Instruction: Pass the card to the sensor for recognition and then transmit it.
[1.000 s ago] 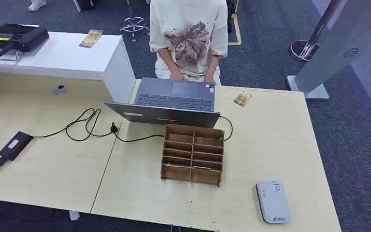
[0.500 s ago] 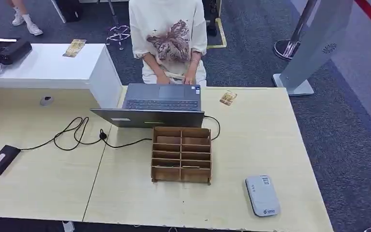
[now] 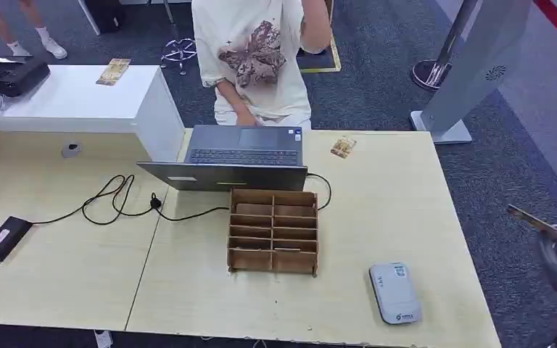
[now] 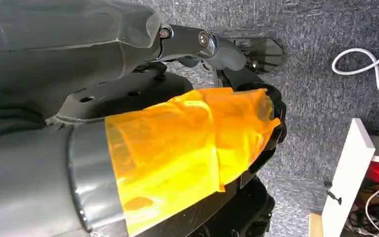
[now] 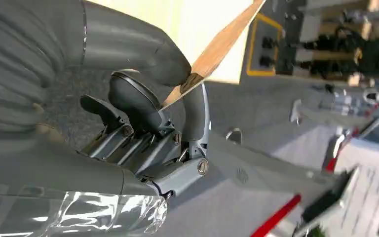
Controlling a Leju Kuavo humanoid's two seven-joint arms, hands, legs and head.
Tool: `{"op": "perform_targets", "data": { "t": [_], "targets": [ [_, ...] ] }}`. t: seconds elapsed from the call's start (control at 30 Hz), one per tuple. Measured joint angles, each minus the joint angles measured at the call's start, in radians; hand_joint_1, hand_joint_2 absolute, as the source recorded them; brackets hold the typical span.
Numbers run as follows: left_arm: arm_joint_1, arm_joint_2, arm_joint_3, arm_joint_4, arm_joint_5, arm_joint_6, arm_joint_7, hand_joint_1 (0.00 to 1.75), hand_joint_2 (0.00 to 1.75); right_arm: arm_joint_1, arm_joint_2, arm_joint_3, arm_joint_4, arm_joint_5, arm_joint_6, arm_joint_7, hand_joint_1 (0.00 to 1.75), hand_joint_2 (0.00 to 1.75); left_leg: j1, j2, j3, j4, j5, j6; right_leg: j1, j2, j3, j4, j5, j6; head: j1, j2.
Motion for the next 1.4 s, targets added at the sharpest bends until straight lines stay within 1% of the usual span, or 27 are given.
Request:
{"op": "perform_targets", "data": {
  "t": [0.1, 0.17, 0.27, 0.4, 0.47, 0.5, 0.57, 0.67, 0.77, 0.9, 1.0, 1.1, 1.17, 1.27, 1.4],
  "targets": [
    [0.001, 0.0, 0.005, 0.0, 0.002, 0.001, 0.0, 0.0, 0.0, 0.021, 0.016, 0.056, -0.031, 0.103, -0.037, -0.023, 1.75, 1.75, 0.0, -0.002, -0.001, 0.0, 0.0, 0.0, 0.0, -0.002, -0.001, 0.0, 0.0, 0.0, 0.0, 0.0],
    [0.0, 0.0, 0.006, 0.0, 0.001, 0.002, 0.0, 0.0, 0.0, 0.037, 0.027, 0.106, -0.063, 0.208, -0.085, -0.04, 1.75, 1.75, 0.0, -0.002, -0.001, 0.0, 0.0, 0.0, 0.0, -0.002, 0.0, 0.0, 0.0, 0.0, 0.0, 0.0],
    [0.0, 0.0, 0.011, 0.0, 0.001, 0.003, -0.002, 0.0, 0.0, 0.05, 0.036, 0.165, -0.095, 0.303, -0.131, -0.045, 1.75, 1.75, 0.0, -0.002, -0.001, 0.0, 0.001, -0.001, 0.0, -0.002, -0.001, 0.001, 0.0, 0.0, 0.0, 0.0],
    [0.001, 0.0, 0.013, 0.0, 0.001, 0.002, -0.004, 0.0, 0.0, 0.077, 0.031, 0.24, -0.123, 0.359, -0.118, -0.03, 1.75, 1.75, 0.0, -0.003, -0.001, 0.0, 0.001, -0.001, 0.0, -0.003, -0.001, 0.001, 0.0, 0.0, 0.0, 0.0],
    [0.001, 0.0, 0.014, 0.0, 0.0, 0.001, -0.006, 0.0, 0.0, 0.078, 0.01, 0.27, -0.126, 0.368, -0.08, -0.001, 1.75, 1.75, 0.0, -0.002, -0.001, 0.001, 0.001, -0.001, 0.0, -0.002, -0.001, 0.001, 0.0, 0.0, 0.0, 0.0],
    [0.001, 0.001, 0.014, 0.0, 0.0, 0.0, -0.009, 0.0, 0.0, 0.081, -0.007, 0.278, -0.127, 0.365, -0.054, 0.02, 1.75, 1.75, 0.0, -0.002, -0.001, 0.001, 0.001, -0.001, 0.0, -0.002, -0.001, 0.001, 0.0, 0.0, 0.0, 0.0],
    [0.002, 0.002, 0.014, 0.0, 0.0, -0.004, -0.012, 0.0, 0.0, 0.098, -0.058, 0.293, -0.127, 0.32, 0.021, 0.066, 1.75, 1.75, 0.0, -0.004, -0.002, 0.002, 0.001, -0.001, 0.0, -0.004, 0.0, 0.001, 0.0, 0.0, 0.0, 0.0],
    [0.003, 0.003, 0.015, 0.0, 0.0, -0.009, -0.013, 0.0, 0.0, 0.106, -0.113, 0.301, -0.126, 0.259, 0.088, 0.094, 1.75, 1.75, 0.0, -0.005, -0.003, 0.003, 0.001, -0.001, 0.0, -0.004, -0.001, 0.001, 0.0, 0.0, 0.0, 0.0],
    [0.003, 0.003, 0.017, 0.0, -0.002, -0.012, -0.013, 0.0, 0.0, 0.112, -0.149, 0.306, -0.119, 0.242, 0.113, 0.092, 1.75, 1.75, 0.0, -0.005, -0.003, 0.003, 0.0, -0.001, 0.0, -0.005, -0.001, 0.001, 0.0, 0.0, 0.0, 0.0],
    [0.003, 0.004, 0.018, 0.0, -0.003, -0.012, -0.013, 0.0, 0.0, 0.136, -0.163, 0.315, -0.105, 0.251, 0.114, 0.065, 1.75, 1.75, 0.0, -0.006, -0.004, 0.003, 0.0, -0.001, 0.0, -0.005, -0.002, 0.001, 0.0, 0.0, 0.0, 0.0],
    [0.003, 0.006, 0.019, 0.0, -0.004, -0.013, -0.013, 0.0, 0.0, 0.142, -0.181, 0.323, -0.086, 0.259, 0.138, 0.086, 1.75, 1.75, 0.0, -0.005, -0.003, 0.003, 0.001, -0.001, 0.0, -0.005, -0.002, 0.001, 0.0, 0.0, 0.0, 0.0],
    [0.003, 0.008, 0.019, 0.0, -0.007, -0.017, -0.013, 0.0, 0.0, 0.163, -0.218, 0.323, -0.06, 0.188, 0.203, 0.136, 1.75, 1.75, 0.0, -0.007, -0.004, 0.003, 0.001, -0.001, 0.0, -0.007, -0.001, 0.001, -0.001, 0.0, 0.0, 0.0],
    [0.004, 0.01, 0.019, 0.0, -0.011, -0.021, -0.012, 0.0, 0.0, 0.165, -0.244, 0.323, -0.042, 0.124, 0.243, 0.158, 1.75, 1.75, 0.0, -0.006, -0.004, 0.003, 0.0, -0.001, 0.0, -0.005, -0.001, 0.001, 0.0, 0.0, 0.0, 0.0],
    [0.004, 0.01, 0.019, 0.0, -0.017, -0.025, -0.012, 0.0, 0.0, 0.167, -0.277, 0.323, -0.022, 0.057, 0.282, 0.168, 1.75, 1.75, 0.0, -0.006, -0.003, 0.003, 0.0, -0.001, 0.0, -0.005, -0.002, 0.001, 0.0, 0.0, 0.0, 0.0],
    [0.003, 0.01, 0.019, 0.0, -0.027, -0.026, -0.009, 0.0, 0.0, 0.179, -0.306, 0.331, 0.004, -0.007, 0.31, 0.177, 1.75, 1.75, 0.0, -0.006, -0.004, 0.003, 0.0, -0.001, 0.0, -0.006, -0.001, 0.001, 0.0, 0.0, 0.0, 0.0]
  ]
}}
